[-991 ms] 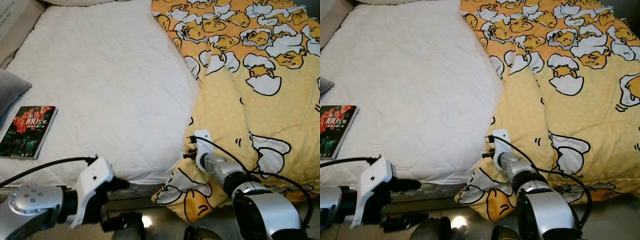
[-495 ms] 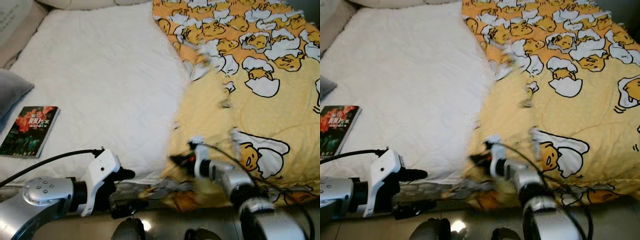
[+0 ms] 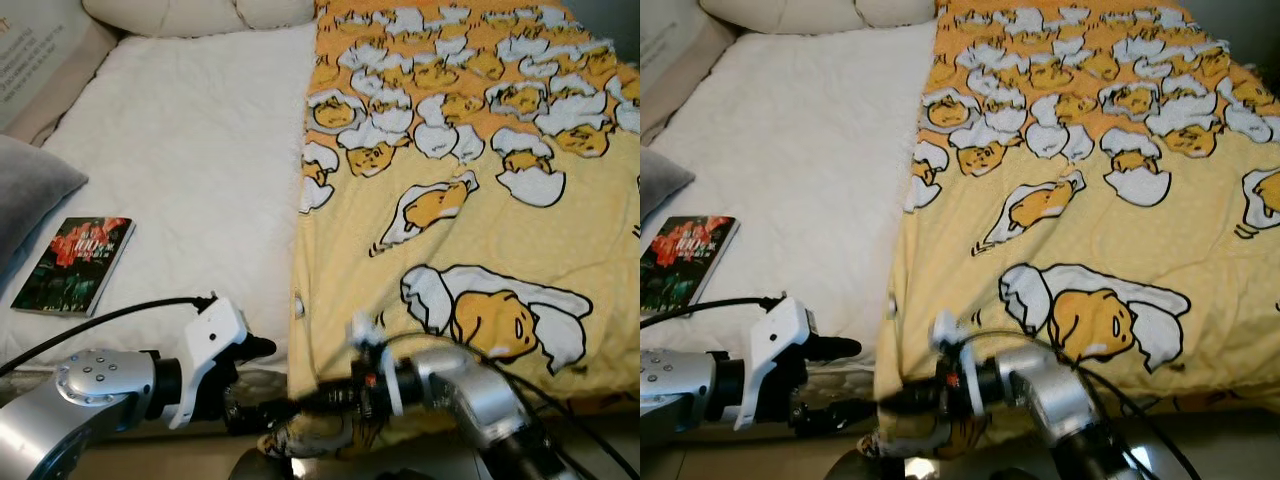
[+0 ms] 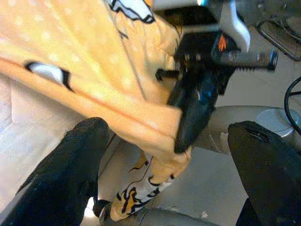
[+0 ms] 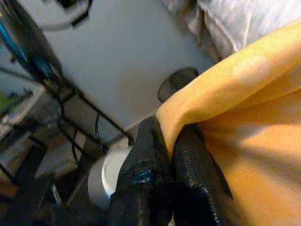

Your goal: Clean up the room

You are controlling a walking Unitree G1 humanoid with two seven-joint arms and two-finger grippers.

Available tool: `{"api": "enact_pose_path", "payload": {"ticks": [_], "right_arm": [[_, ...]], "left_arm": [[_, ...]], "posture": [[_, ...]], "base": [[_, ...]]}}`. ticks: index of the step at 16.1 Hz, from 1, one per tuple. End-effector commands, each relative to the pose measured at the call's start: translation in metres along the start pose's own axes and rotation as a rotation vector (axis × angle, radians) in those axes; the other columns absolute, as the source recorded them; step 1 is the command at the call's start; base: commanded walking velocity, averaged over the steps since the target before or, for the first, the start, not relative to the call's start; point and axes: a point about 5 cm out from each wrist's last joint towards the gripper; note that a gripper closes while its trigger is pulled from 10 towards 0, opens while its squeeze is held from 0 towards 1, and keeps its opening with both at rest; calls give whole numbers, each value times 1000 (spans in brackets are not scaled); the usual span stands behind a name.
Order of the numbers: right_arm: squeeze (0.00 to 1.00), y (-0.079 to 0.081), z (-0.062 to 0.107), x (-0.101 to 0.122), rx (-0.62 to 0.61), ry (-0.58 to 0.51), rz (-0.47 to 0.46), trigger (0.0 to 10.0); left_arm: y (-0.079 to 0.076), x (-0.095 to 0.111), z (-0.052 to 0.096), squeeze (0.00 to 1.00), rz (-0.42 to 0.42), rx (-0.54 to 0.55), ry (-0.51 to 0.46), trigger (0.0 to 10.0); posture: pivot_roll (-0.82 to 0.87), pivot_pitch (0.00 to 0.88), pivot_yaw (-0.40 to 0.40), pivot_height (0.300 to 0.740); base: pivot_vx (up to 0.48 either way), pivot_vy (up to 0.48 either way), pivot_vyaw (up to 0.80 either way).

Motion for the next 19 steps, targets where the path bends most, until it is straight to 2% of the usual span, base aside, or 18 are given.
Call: {"api": "enact_pose_path", "payload": {"ticks": [1, 2, 3, 4, 5, 6, 8, 9, 10, 11, 12, 14, 15, 16, 18, 19], "right_arm": [[0, 8, -13, 0, 45, 49, 59, 7020], [0, 8, -13, -3, 16, 79, 68, 10000], [0, 9, -12, -6, 22, 107, 61, 10000], [114, 11, -12, -10, 33, 128, 48, 10000], [1000, 11, -12, -12, 15, 135, 38, 10000], [1000, 7, -13, -5, -63, 54, 27, 10000], [1000, 3, -7, 6, -174, -14, 54, 10000], [0, 0, 6, 17, -279, -99, 31, 10000], [0, -2, 15, 24, -339, -144, 19, 10000], [0, -4, 34, 33, -459, -198, 19, 10000], [0, -5, 46, 36, -547, -203, 30, 10000], [0, -5, 56, 32, -703, -117, 72, 10000], [0, -5, 58, 29, -751, -87, 69, 10000], [0, -10, 65, 24, -886, -45, 66, 10000], [0, -16, 85, 19, -1176, -48, 32, 10000], [106, -17, 93, 17, -1285, -62, 10, 10000]], "left_arm": [[1, 0, 0, 1000, -10, 1, 9, 10000], [1, 0, 0, 1000, -12, 0, 10, 10000], [1, 0, 0, 1000, -14, -1, 11, 10000], [1, 1, -1, 1000, -16, -1, 11, 10000], [2, 1, -2, 1000, -18, 0, 11, 10000], [5, 0, -5, 922, -29, 22, 1, 10000], [10, 2, -8, 220, -26, 55, -29, 10000], [15, 5, -11, 0, -7, 94, -79, 10000], [17, 7, -13, 0, 5, 119, -105, 10000], [23, 10, -18, 0, 28, 172, -157, 10000], [28, 11, -22, 0, 41, 222, -197, 10000], [36, 13, -31, 0, 93, 305, -261, 10000], [38, 13, -34, 0, 94, 331, -270, 10000], [41, 14, -38, 0, 99, 368, -296, 10000], [43, 24, -45, 0, 89, 422, -366, 10000], [44, 29, -45, 0, 85, 453, -407, 10000]], "posture": [[153, 54, 76, 740], [153, 55, 75, 740], [153, 52, 74, 740], [151, 51, 75, 740], [148, 49, 73, 740], [138, 31, 64, 740], [124, 9, 57, 740], [102, 0, 39, 740], [97, 0, 37, 740], [79, 0, 31, 740], [60, 0, 32, 740], [22, 0, 46, 740], [19, 0, 46, 740], [7, 0, 54, 740], [-3, 0, 58, 740], [-7, 0, 58, 740]], "base": [[0, 0, 0], [0, 0, 0], [0, 0, 0], [0, 0, 0], [0, 0, 0], [0, 0, 0], [0, 0, 0], [0, 0, 0], [0, 0, 0], [0, 0, 0], [0, 0, 0], [0, 0, 0], [0, 0, 0], [0, 0, 0], [0, 0, 0], [0, 0, 0]]}}
Point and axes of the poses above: a point about 5 cm out from each wrist's last joint towards the gripper, its own z axis pointing back from the gripper into the wrist, its own x axis along the axis of the wrist's last joint, y = z × x, and after that the axes turned 12 degrees about z, right-handed
